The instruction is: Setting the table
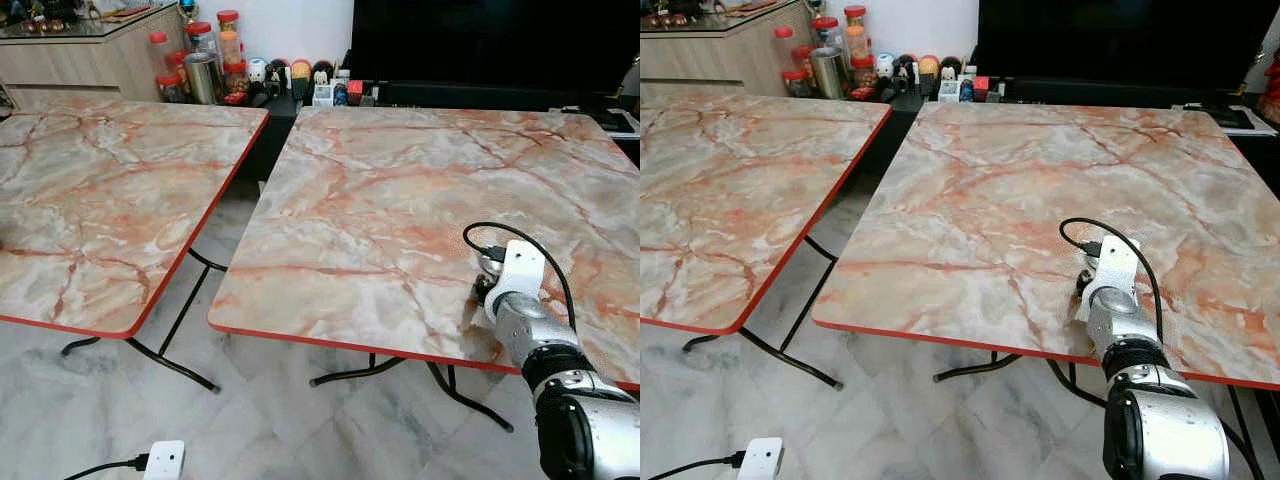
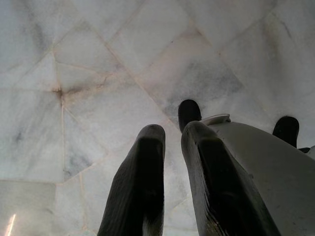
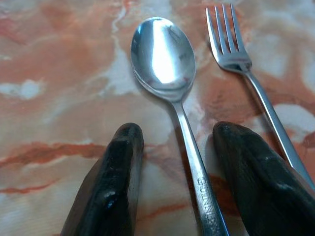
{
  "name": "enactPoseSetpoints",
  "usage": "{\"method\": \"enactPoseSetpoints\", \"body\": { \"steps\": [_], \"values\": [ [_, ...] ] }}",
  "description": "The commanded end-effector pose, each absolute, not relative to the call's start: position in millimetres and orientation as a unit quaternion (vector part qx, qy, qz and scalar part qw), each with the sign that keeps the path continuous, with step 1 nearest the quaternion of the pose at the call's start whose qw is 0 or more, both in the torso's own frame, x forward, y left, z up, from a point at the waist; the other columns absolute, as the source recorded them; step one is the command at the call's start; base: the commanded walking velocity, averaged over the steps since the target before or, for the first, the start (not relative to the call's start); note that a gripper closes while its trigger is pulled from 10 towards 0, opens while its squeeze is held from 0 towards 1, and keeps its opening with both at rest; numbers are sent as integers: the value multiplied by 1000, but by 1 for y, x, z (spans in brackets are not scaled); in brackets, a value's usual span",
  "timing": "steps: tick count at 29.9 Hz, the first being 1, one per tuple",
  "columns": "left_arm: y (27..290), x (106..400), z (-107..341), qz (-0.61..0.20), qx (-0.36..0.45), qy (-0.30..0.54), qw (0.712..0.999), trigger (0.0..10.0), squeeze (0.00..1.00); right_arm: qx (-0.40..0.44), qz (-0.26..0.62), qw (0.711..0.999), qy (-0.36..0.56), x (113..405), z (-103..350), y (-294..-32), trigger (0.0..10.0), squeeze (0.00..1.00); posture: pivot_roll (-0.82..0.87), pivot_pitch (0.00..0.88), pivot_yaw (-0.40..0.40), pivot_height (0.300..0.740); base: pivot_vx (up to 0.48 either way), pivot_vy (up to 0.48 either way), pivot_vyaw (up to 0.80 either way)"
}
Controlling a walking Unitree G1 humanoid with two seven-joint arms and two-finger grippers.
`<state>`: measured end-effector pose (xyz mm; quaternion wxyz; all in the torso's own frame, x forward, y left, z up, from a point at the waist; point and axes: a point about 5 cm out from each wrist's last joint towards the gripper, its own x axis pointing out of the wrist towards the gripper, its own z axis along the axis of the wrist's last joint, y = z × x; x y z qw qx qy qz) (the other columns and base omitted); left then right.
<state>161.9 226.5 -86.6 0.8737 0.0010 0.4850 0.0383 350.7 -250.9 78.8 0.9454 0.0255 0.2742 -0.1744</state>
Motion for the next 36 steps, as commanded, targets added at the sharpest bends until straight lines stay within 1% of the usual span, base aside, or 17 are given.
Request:
{"method": "enactPoseSetpoints", "body": {
  "steps": [1, 2, 3, 4, 5, 6, 7, 8, 23, 27, 36],
  "values": [
    [231, 159, -87, 37, 9, 492, 870, 10000, 0, 36, -176, 943, 282, 348, 74, -249, 10000, 0, -17, 0, 26, 740, 0, 0, 0],
    [232, 159, -87, 37, 9, 493, 869, 10000, 0, 38, -174, 943, 283, 348, 73, -248, 10000, 0, -17, 0, 26, 740, 0, 0, 0],
    [232, 159, -87, 36, 10, 493, 869, 10000, 0, 39, -173, 942, 284, 348, 72, -248, 9255, 0, -15, 0, 26, 740, 0, 0, 0],
    [232, 159, -87, 36, 10, 493, 869, 10000, 0, 40, -173, 942, 284, 347, 72, -247, 9255, 0, -15, 0, 26, 740, 0, 0, 0],
    [232, 159, -87, 36, 10, 493, 869, 10000, 0, 41, -171, 942, 286, 347, 70, -247, 4000, 0, -13, 0, 27, 740, 0, 0, 0],
    [232, 159, -87, 35, 10, 494, 869, 10000, 0, 42, -170, 942, 286, 347, 70, -246, 863, 0, -12, 0, 28, 740, 0, 0, 0],
    [232, 159, -87, 35, 10, 494, 869, 10000, 0, 43, -170, 942, 287, 346, 69, -246, 863, 0, -12, 0, 28, 740, 0, 0, 0],
    [232, 159, -87, 35, 10, 495, 868, 10000, 0, 45, -168, 942, 287, 346, 68, -245, 0, 0, -11, 0, 29, 740, 0, 0, 0],
    [232, 158, -87, 28, 8, 499, 866, 10000, 0, 47, -160, 942, 290, 345, 65, -242, 0, 0, -10, 0, 31, 740, 0, 0, 0],
    [231, 158, -87, 26, 8, 500, 866, 10000, 0, 46, -160, 945, 280, 346, 66, -241, 0, 0, -10, 0, 28, 740, 0, 0, 0],
    [230, 159, -87, 30, 10, 495, 868, 10000, 0, 36, -129, 961, 243, 354, 74, -226, 0, 0, -9, 0, 20, 740, 0, 0, 0]
  ]
}}
